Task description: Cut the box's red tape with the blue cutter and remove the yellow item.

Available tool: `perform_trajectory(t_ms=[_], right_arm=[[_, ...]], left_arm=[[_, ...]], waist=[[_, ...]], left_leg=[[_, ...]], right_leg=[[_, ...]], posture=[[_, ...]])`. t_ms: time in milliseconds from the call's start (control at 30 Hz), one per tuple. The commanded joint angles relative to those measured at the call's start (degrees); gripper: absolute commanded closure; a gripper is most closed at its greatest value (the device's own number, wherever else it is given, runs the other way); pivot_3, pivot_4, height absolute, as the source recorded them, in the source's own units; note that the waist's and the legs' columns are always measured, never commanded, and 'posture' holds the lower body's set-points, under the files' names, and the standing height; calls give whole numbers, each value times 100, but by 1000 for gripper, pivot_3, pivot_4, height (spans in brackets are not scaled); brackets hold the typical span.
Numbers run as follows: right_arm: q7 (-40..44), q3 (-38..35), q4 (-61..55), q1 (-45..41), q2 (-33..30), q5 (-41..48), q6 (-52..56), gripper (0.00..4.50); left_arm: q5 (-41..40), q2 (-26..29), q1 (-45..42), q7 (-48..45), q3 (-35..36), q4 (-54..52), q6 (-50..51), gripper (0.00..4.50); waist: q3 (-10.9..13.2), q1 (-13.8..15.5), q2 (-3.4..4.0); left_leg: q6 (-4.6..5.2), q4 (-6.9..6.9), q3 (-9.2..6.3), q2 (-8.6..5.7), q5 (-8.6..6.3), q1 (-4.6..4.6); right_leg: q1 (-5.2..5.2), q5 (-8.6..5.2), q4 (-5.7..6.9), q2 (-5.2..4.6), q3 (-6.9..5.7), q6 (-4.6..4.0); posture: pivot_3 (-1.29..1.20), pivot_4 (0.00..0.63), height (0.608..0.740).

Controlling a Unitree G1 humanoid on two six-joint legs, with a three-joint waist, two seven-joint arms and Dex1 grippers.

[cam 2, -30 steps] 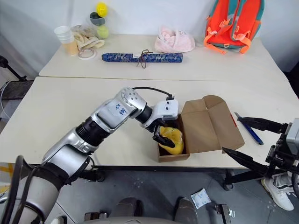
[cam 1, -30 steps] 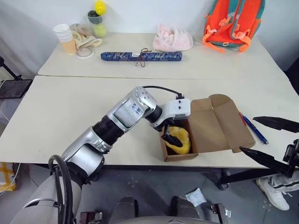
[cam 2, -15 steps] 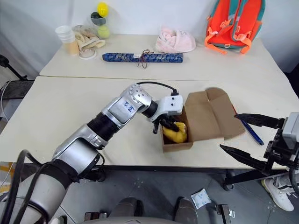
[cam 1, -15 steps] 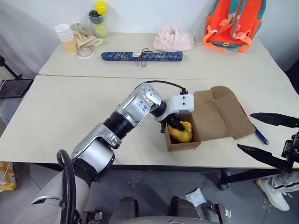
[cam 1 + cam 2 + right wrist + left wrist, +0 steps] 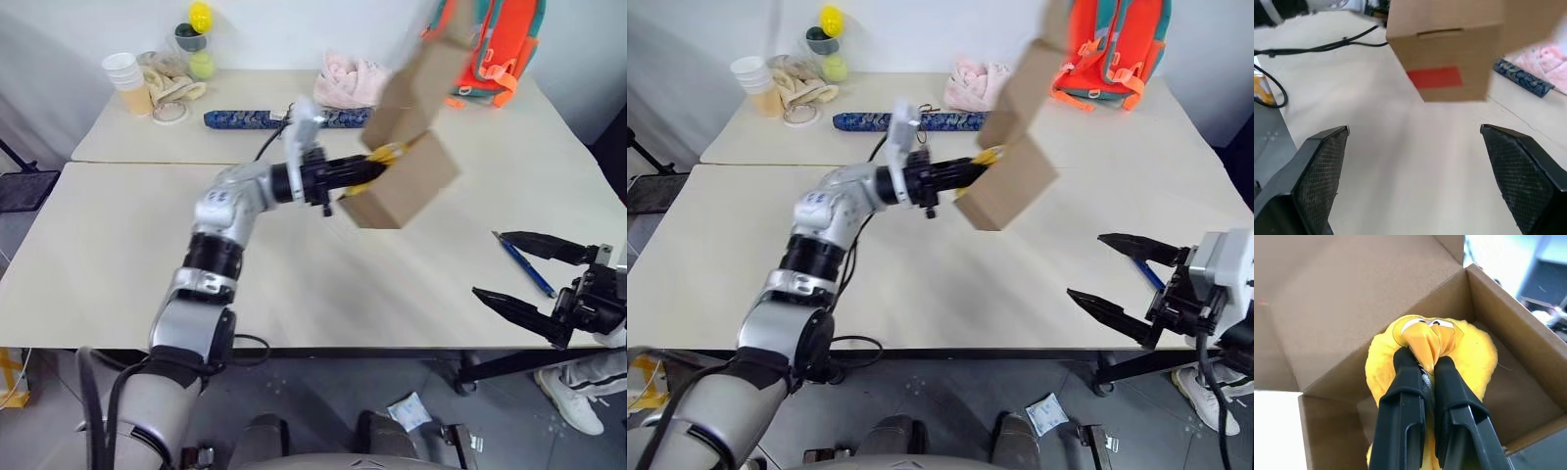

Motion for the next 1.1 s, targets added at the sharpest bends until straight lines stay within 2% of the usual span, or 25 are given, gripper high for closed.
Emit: perform_trajectory(t_ms=[33,133,200,333,400,467,567,667,767,833,900,967,1000,1067,1100], right_arm=[[9,102,-7,-104,46,-26,-201,0],[33,214,118,-161,44,-86,-286,0],[49,264,171,-170,48,-108,-328,0],[52,297,188,-150,58,-119,-368,0],[53,315,189,-92,93,-145,-401,0],[36,354,181,-47,130,-164,-434,0],[-6,426,123,10,216,-187,-464,0],[-133,473,-6,116,399,-220,-520,0],[-328,539,-189,246,601,-286,-596,0],[-496,547,-355,393,791,-335,-680,0],[-631,538,-477,517,904,-339,-702,0],[-710,572,-573,617,976,-380,-735,0],[-731,580,-607,661,995,-390,-754,0],[-816,576,-656,668,1010,-385,-758,0],[-843,548,-656,659,1001,-367,-757,0]], left_arm=[[198,165,261,144,-140,-583,-239,4495],[549,257,352,-4,-632,-869,-449,4495],[1191,341,82,-84,-1239,-730,-908,4495],[1901,350,-573,-284,-1864,-288,-1954,4495],[2522,385,-1200,-597,-2449,-63,-2806,4495],[2771,307,-1693,-917,-2750,165,-2892,4495],[3176,458,-2249,-1692,-3231,616,-3624,4495],[3269,148,-3062,-1222,-3033,1542,-3972,4495],[3515,-72,-3292,-877,-3101,2326,-4241,4495],[3101,-328,-3290,-777,-2641,2640,-3639,4495],[3018,-451,-3197,-631,-2435,2732,-3483,4495],[2564,-637,-3135,-816,-1976,2627,-2856,4495],[2608,-636,-3060,-794,-1959,2593,-2882,4495],[3191,-401,-2801,-557,-2356,2582,-3485,4495],[2937,-441,-2812,-473,-2078,2549,-3209,4495]], waist=[[2,37,-4],[6,138,-10],[6,199,-11],[6,216,-10],[6,204,-11],[6,202,-11],[6,198,-11],[7,195,-12],[7,201,-11],[6,201,-10],[7,201,-11],[7,187,-11],[7,184,-12],[6,168,-11],[6,148,-10]], left_leg=[[0,3,0,0,0,-4],[1,14,-1,-2,0,-12],[1,19,-2,-4,-1,-13],[2,18,0,-6,-1,-13],[2,13,2,-5,-1,-13],[2,11,4,-5,-1,-14],[4,10,6,-5,-2,-17],[4,8,7,-5,-2,-16],[9,10,7,-5,-5,-19],[12,9,7,-5,-7,-17],[12,9,7,-5,-7,-18],[12,12,7,-5,-7,-19],[12,12,8,-5,-7,-20],[12,11,8,-5,-7,-18],[12,10,8,-5,-7,-17]], right_leg=[[0,0,0,0,0,1],[1,2,-2,-1,-1,4],[5,5,-7,-1,0,8],[6,8,-12,-1,0,9],[2,8,-12,0,0,8],[0,8,-15,0,0,8],[0,8,-18,0,0,9],[-3,8,-18,0,0,8],[-5,8,-19,-1,0,9],[-3,8,-20,-2,0,9],[-4,8,-18,-2,-3,9],[-4,8,-17,-2,-1,9],[-5,8,-16,-2,-1,9],[-6,8,-15,-2,-1,9],[-6,8,-15,-1,-1,9]], posture=[[0,150,740],[0,150,740],[0,150,740],[0,150,740],[0,150,740],[0,150,740],[0,150,740],[0,150,740],[0,150,740],[0,150,740],[0,150,740],[0,150,740],[0,150,740],[0,150,740],[0,150,740]])
